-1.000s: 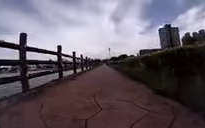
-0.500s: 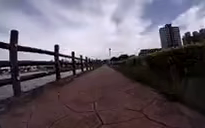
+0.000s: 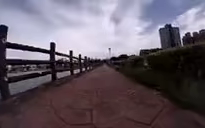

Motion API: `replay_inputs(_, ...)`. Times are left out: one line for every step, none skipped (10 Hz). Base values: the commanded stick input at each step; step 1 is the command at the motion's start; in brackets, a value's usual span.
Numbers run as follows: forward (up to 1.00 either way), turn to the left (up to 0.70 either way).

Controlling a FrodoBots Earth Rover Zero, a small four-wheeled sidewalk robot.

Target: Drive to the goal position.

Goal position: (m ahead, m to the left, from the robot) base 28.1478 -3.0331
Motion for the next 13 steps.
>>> replay_inputs(0.70,0.11)
replay_inputs(0.70,0.11)
replay_inputs(0.70,0.11)
replay_inputs(0.70,0.11)
replay_inputs(0.70,-0.24)
replay_inputs(0.70,-0.24)
replay_inputs(0.70,-0.24)
replay_inputs(0.70,-0.24)
replay_inputs(0.70,-0.24)
replay_inputs(0.70,-0.24)
replay_inputs(0.70,0.06)
replay_inputs(0.70,0.18)
replay_inputs(0.70,0.11)
